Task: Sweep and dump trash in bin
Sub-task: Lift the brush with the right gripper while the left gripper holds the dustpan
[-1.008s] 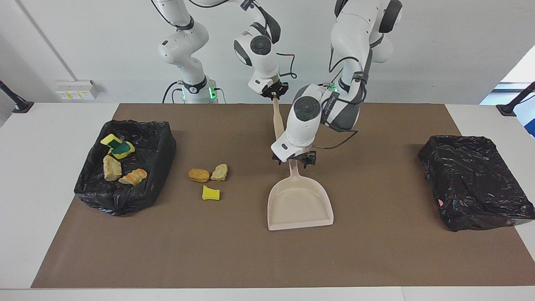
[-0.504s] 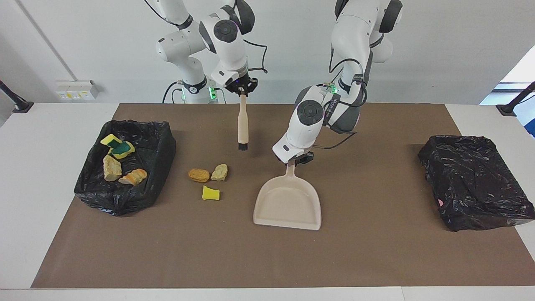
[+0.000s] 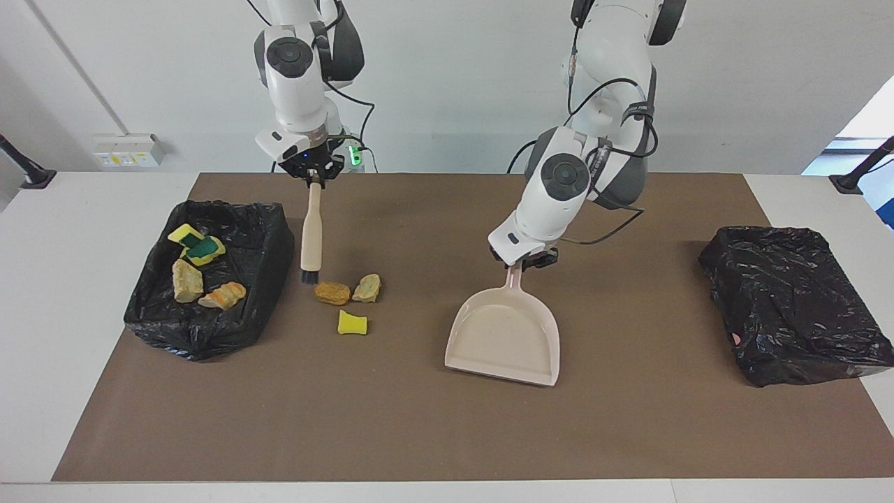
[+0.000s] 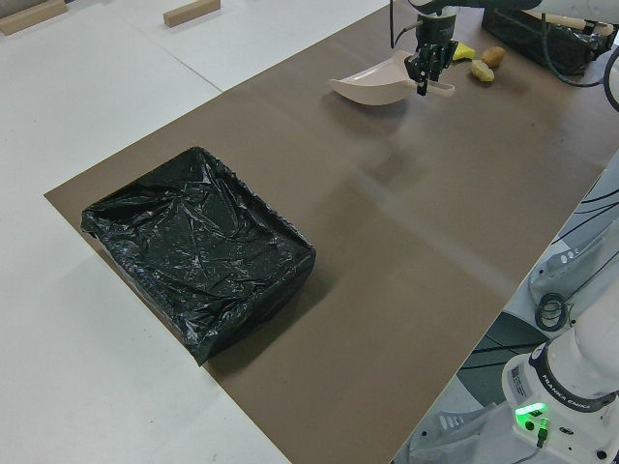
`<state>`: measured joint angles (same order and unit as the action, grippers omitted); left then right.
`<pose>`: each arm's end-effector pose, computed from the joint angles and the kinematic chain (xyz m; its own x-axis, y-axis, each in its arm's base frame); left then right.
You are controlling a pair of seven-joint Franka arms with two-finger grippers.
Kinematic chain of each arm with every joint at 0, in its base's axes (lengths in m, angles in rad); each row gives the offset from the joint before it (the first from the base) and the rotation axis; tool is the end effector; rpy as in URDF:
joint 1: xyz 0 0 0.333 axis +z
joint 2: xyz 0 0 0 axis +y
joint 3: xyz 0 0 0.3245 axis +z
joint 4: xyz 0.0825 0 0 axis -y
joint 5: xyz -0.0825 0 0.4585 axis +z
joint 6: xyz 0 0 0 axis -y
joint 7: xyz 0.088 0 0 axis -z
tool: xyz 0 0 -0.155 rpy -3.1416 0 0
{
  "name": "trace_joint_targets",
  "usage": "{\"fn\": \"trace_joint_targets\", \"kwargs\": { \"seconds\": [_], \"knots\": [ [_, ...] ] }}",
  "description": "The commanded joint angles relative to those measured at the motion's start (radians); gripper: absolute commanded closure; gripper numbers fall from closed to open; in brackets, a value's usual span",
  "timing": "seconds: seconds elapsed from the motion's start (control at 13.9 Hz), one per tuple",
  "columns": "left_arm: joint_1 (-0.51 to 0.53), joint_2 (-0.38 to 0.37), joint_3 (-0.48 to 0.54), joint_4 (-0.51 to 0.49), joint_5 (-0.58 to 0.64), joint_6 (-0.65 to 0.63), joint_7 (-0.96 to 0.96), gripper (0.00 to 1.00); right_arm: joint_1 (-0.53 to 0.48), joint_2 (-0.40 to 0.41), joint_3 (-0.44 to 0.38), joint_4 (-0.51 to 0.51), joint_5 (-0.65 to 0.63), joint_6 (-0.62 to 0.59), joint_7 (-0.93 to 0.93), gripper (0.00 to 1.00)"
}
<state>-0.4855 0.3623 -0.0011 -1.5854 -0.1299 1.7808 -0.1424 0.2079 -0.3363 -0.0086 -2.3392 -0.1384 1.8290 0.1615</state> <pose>0.6198 -0.3473 0.3487 0.9346 -0.3050 -0.1832 -0.2918 -0.9517 0.0958 0.4760 0.0783 0.3826 0.9855 0.0730 -0.1532 0.0960 -0.9842 0.1490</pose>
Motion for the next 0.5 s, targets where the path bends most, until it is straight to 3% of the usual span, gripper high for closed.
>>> {"fn": "trace_joint_targets", "kwargs": {
  "seconds": [0.0, 0.22, 0.43],
  "knots": [
    [0.015, -0.01, -0.002, 0.008, 0.029, -0.037, 0.125, 1.0, -0.062, 0.095, 0.016, 0.011, -0.061, 0.091, -0.063, 1.0],
    [0.038, -0.013, 0.0, 0.002, 0.053, -0.061, 0.313, 1.0, -0.064, 0.183, 0.018, 0.006, -0.066, 0.139, -0.05, 1.0],
    [0.062, -0.022, 0.003, -0.005, 0.096, -0.101, 0.559, 1.0, -0.041, 0.213, 0.022, 0.001, -0.046, 0.151, -0.004, 1.0]
  ]
}}
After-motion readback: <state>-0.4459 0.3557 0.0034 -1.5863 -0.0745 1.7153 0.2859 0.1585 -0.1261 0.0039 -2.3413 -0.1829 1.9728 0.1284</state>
